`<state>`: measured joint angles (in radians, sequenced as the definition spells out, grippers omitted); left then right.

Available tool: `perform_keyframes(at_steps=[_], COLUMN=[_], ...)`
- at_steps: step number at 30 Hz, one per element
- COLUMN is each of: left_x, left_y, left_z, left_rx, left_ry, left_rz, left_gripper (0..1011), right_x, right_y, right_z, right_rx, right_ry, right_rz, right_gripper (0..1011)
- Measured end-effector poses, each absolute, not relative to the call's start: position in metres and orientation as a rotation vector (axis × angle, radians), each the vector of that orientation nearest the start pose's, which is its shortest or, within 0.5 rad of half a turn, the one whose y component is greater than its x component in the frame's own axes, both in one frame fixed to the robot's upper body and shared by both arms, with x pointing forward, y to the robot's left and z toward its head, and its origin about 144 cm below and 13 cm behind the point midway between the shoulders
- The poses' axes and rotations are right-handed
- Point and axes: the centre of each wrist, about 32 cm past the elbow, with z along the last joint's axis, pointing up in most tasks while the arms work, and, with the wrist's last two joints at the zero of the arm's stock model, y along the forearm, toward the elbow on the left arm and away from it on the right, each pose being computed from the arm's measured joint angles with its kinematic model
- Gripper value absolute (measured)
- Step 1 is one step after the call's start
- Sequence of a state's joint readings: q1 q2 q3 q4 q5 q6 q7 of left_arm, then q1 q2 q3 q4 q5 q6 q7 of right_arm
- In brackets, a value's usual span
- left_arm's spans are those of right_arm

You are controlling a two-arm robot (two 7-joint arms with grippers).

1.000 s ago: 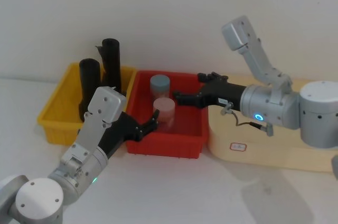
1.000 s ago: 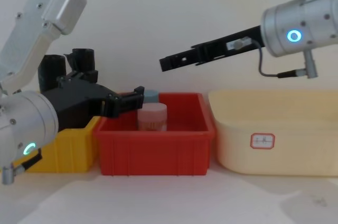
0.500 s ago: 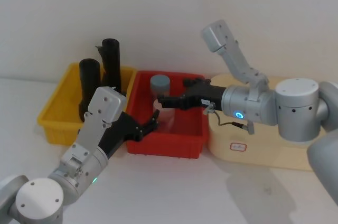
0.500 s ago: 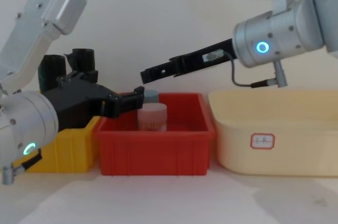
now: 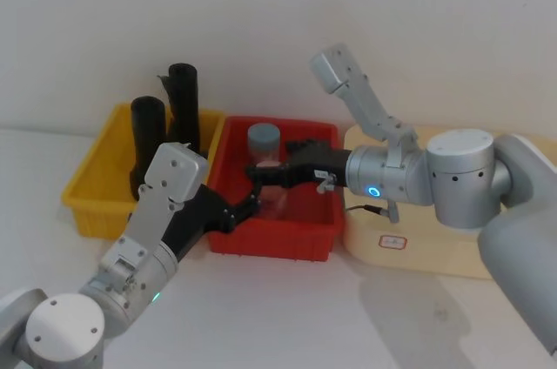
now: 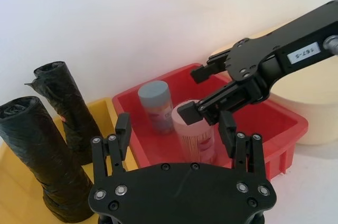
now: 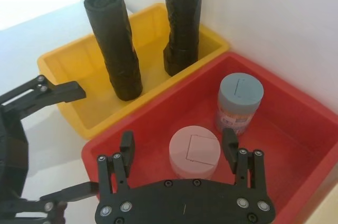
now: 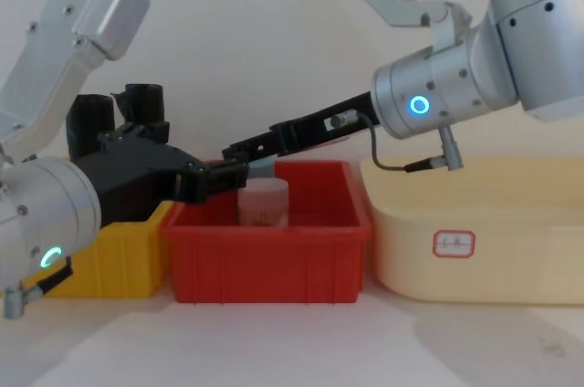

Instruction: Pick up the garbage bag with the one hand and transfer it to the other hand.

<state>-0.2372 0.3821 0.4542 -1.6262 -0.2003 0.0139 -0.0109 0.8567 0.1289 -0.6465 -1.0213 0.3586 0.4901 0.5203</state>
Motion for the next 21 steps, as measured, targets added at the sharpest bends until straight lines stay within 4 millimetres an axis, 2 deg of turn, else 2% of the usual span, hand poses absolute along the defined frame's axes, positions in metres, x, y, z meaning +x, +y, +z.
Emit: perform_keyframes(at_steps=[21], left_x=[0.492], left_y=[0.198], left_z=[1.204], left_rx=[0.061], left_ry=[-0.268], left_rz=[1.124], left_gripper=[1001], right_x=[0.657], right_y=[-0.122], right_z=[1.277], right_rx=[-0.423], right_ry=[0.154], right_rz=[-0.64], right_gripper=[1000])
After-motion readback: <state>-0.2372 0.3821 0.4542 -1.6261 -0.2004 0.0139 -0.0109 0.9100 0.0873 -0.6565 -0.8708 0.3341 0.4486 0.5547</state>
